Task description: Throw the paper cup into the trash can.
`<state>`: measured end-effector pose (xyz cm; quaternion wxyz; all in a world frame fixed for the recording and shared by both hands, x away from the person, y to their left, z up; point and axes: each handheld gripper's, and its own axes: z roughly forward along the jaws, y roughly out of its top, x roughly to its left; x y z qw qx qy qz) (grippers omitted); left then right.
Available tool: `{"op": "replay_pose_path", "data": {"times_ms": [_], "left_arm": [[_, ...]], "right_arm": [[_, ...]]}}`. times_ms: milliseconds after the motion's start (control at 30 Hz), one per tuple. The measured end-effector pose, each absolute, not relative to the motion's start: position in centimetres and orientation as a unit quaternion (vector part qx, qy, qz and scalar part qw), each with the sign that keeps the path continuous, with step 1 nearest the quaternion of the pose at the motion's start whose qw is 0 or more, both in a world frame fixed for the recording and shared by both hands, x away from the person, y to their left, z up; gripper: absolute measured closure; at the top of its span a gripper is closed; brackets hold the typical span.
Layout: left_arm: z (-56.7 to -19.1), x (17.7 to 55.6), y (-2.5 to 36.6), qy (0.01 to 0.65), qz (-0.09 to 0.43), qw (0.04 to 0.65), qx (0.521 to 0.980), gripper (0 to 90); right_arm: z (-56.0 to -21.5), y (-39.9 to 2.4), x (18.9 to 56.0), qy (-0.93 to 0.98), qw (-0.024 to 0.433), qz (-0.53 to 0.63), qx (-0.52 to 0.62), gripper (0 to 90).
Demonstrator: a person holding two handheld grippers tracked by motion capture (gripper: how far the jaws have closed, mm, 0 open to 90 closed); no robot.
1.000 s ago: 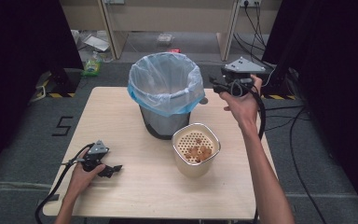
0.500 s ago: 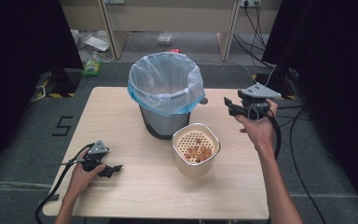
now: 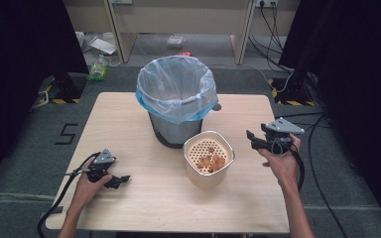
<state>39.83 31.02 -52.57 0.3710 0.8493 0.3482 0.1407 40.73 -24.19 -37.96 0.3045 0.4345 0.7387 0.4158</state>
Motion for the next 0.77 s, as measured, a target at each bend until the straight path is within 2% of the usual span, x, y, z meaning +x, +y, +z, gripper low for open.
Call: {"op": "replay_pose_path", "data": {"times_ms": [500, 767], "left_arm": [[-52.6, 39.8, 31.0, 0.348, 0.141, 0.371, 0.849, 0.0], [-52.6, 39.8, 31.0, 0.348, 0.141, 0.371, 0.849, 0.0]], "right_arm": [[-45.0, -25.7, 37.7, 0.746, 0.281, 0.381, 0.469, 39.2], [-46.9, -25.7, 37.5, 0.761, 0.271, 0.356, 0.469, 37.6]]}}
